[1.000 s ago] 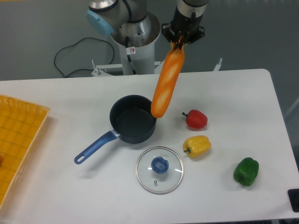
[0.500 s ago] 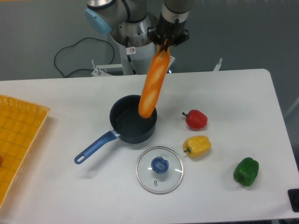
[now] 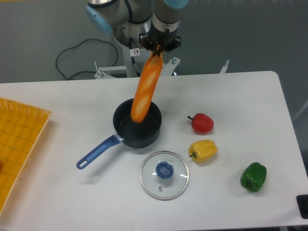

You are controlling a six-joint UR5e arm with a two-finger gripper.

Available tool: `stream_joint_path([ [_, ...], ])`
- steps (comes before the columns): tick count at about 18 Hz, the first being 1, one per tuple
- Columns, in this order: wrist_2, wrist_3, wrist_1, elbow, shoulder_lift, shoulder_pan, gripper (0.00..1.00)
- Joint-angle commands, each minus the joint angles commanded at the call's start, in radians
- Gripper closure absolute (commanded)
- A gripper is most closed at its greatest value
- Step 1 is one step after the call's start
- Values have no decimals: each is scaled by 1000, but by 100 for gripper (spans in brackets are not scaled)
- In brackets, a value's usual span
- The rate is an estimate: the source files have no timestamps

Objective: Place the long bread in the pot
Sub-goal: 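Lower the bread end-first into the dark blue saucepan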

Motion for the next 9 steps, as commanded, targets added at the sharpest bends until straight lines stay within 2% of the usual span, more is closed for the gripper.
stream_joint_path([
  [6, 37, -80, 57, 8, -89, -58, 81],
  [9, 58, -114, 66, 21, -138, -87, 81],
])
